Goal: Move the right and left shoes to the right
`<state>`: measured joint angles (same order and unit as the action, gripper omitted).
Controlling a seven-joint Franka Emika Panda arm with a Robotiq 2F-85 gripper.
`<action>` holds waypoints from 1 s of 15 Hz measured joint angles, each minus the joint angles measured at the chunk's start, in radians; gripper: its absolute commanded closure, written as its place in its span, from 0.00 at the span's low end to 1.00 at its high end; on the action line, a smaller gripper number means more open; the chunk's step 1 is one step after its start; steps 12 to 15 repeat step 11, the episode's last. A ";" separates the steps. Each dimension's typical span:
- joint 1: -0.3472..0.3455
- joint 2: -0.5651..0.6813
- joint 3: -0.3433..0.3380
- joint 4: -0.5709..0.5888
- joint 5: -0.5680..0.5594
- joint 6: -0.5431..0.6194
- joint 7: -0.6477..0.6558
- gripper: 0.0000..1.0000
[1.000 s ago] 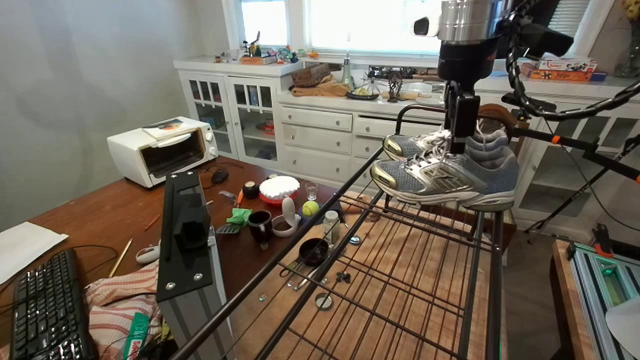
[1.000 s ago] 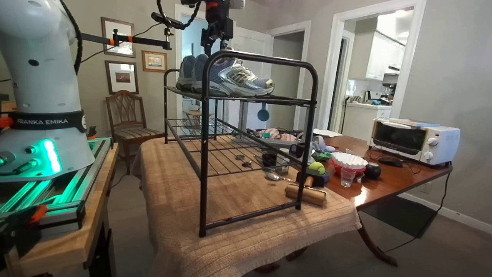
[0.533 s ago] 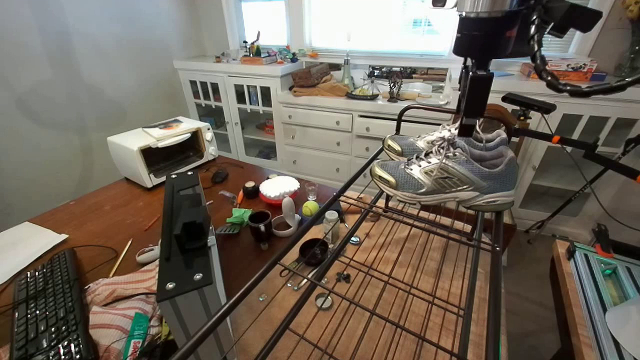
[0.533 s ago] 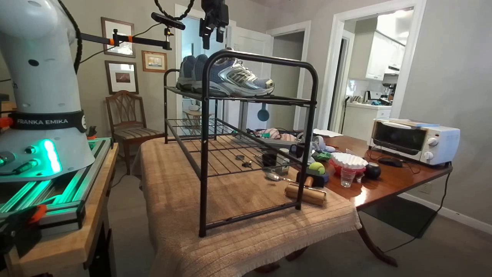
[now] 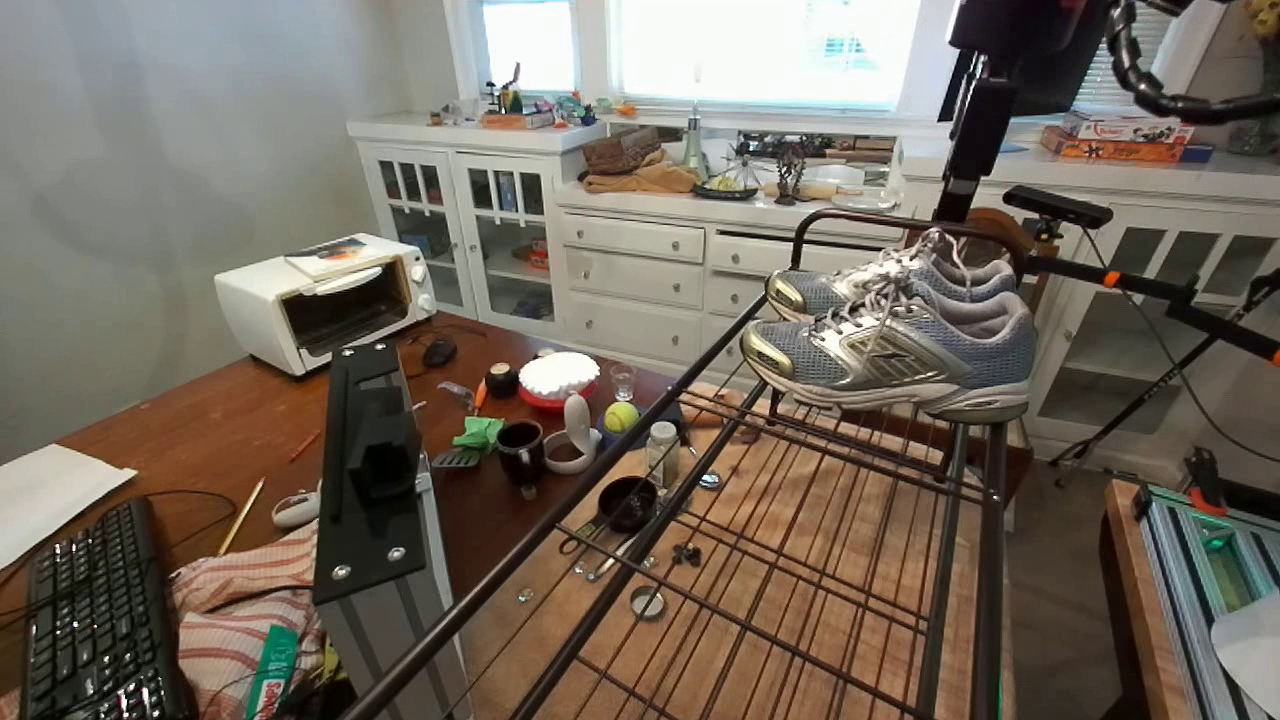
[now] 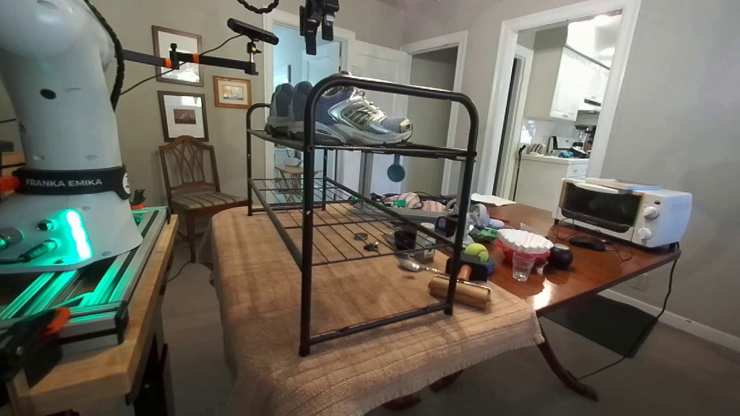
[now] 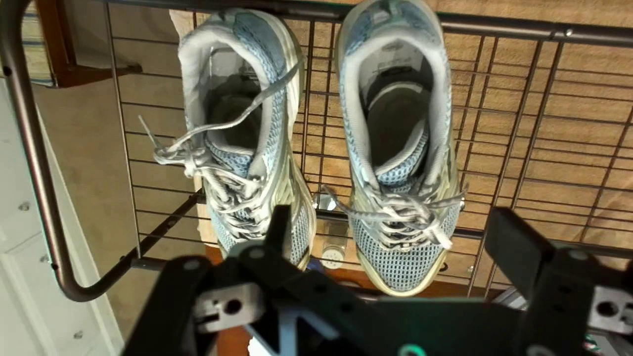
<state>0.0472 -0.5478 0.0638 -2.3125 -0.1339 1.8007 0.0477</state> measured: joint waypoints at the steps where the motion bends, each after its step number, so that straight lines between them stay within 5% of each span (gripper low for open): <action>1: -0.007 -0.011 -0.005 -0.001 0.000 0.000 0.004 0.00; 15: -0.040 -0.069 -0.027 -0.017 0.000 0.000 0.011 0.00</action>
